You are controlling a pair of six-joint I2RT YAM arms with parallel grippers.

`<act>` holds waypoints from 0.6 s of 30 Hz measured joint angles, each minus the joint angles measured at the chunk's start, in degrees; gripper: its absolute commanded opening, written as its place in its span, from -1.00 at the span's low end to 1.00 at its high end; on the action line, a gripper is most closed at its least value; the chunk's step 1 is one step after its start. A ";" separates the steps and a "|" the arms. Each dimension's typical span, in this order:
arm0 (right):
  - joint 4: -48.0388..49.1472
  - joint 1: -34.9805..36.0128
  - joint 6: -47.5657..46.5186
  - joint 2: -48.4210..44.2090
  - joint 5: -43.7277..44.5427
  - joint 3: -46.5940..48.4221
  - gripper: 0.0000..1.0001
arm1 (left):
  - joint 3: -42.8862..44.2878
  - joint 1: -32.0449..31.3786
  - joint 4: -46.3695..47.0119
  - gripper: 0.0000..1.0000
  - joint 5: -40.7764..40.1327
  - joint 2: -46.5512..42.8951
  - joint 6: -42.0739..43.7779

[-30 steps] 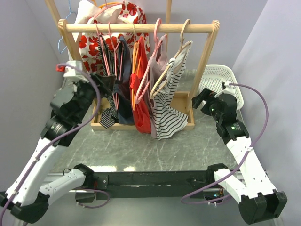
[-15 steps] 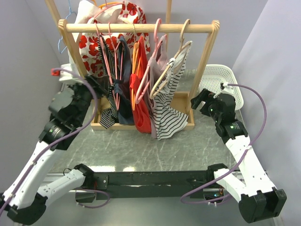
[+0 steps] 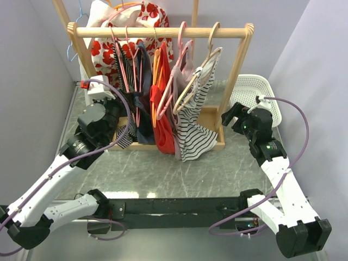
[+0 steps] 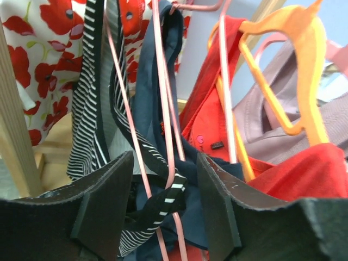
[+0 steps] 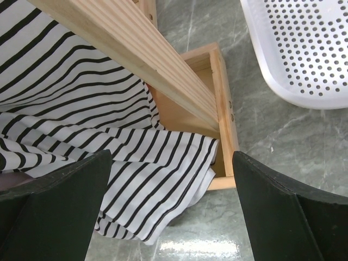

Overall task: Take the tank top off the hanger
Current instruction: Pick up the hanger from the clothesline.

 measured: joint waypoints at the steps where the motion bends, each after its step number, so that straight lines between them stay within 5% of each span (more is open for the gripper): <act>1: 0.00 0.00 0.00 0.00 0.07 0.00 1.00 | 0.00 -0.44 0.02 0.08 -1.11 0.37 0.17; 15: -0.17 0.00 -0.63 0.04 0.94 0.00 1.00 | -0.87 -8.55 2.16 0.04 -18.27 5.14 2.73; 18: -0.48 0.00 -0.66 0.07 1.33 0.00 1.00 | -0.90 -8.72 2.14 -0.28 -20.31 5.77 2.75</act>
